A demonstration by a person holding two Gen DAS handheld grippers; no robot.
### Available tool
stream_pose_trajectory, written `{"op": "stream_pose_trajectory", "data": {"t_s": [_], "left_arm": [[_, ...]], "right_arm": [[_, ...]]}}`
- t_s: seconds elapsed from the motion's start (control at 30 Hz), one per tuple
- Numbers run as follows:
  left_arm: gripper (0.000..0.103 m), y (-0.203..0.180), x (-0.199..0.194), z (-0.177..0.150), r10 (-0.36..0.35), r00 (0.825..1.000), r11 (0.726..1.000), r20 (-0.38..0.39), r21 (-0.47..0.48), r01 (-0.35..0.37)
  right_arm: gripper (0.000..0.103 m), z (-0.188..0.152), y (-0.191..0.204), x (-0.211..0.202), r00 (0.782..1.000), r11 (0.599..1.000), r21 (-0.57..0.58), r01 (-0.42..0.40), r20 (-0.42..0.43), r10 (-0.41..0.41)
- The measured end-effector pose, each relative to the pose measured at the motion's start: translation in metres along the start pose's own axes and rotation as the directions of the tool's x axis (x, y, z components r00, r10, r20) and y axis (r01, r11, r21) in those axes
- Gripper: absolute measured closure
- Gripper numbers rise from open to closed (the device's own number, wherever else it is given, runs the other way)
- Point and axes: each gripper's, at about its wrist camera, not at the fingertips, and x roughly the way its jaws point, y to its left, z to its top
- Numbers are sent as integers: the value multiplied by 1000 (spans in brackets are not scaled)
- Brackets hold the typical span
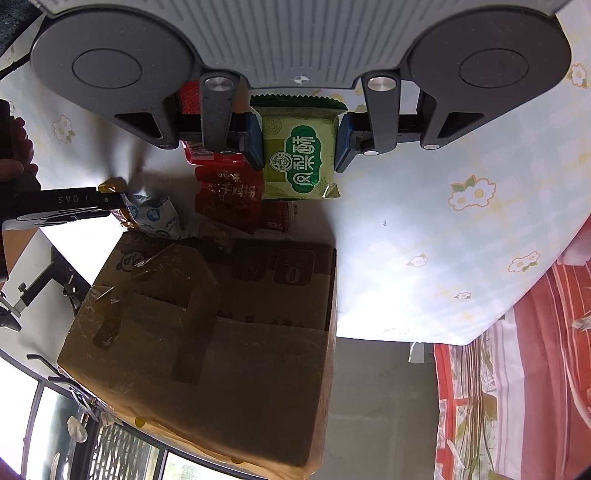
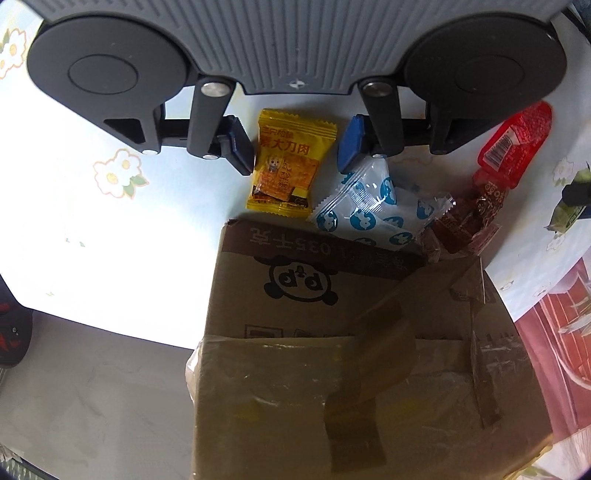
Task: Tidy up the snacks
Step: 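Grasp the green square cake packet with the left tool while the right tool grasps the yellow candy, then lift both held snacks over the box and open both tools to drop them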
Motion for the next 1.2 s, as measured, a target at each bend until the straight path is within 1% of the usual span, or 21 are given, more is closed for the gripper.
{"op": "stream_pose_trajectory", "data": {"t_s": [0.17,0.23,0.33,0.4,0.47,0.63,0.73,0.87,0.93,1.03,1.2], "left_arm": [[61,0,-2,-1,5,1000,1000,8,-2,-5],[61,-1,-3,-2,4,1000,1000,10,2,-4],[61,-1,-4,-3,-6,1000,1000,10,6,6],[61,-1,-5,-4,-13,1000,1000,9,9,13],[61,-4,-5,-6,-22,1000,1000,7,10,22],[61,-11,-4,-10,-43,999,999,-3,27,43],[61,-14,-4,-10,-52,999,998,1,35,52],[61,-17,-7,-10,-57,998,998,10,38,56],[61,-16,-10,-8,-54,998,998,19,39,53],[61,-12,-18,1,-35,998,999,56,26,34],[61,-7,-39,29,-15,989,1000,147,29,11]], "right_arm": [[49,10,-7,5,1000,998,68,12,4,-13],[50,14,-7,8,1000,998,59,28,4,-28],[55,10,1,6,997,997,11,73,7,-73],[64,8,4,3,996,996,4,89,13,-89],[65,2,5,-1,995,995,20,94,18,-95],[66,-27,7,-22,995,993,95,70,63,-76],[67,-47,10,-36,994,990,136,34,95,-48],[67,-62,17,-50,989,990,138,-17,147,-4],[67,-63,20,-54,985,990,138,-39,173,14],[67,-54,28,-62,976,991,123,-50,215,23],[67,-31,32,-88,945,995,67,-69,324,44]]}}
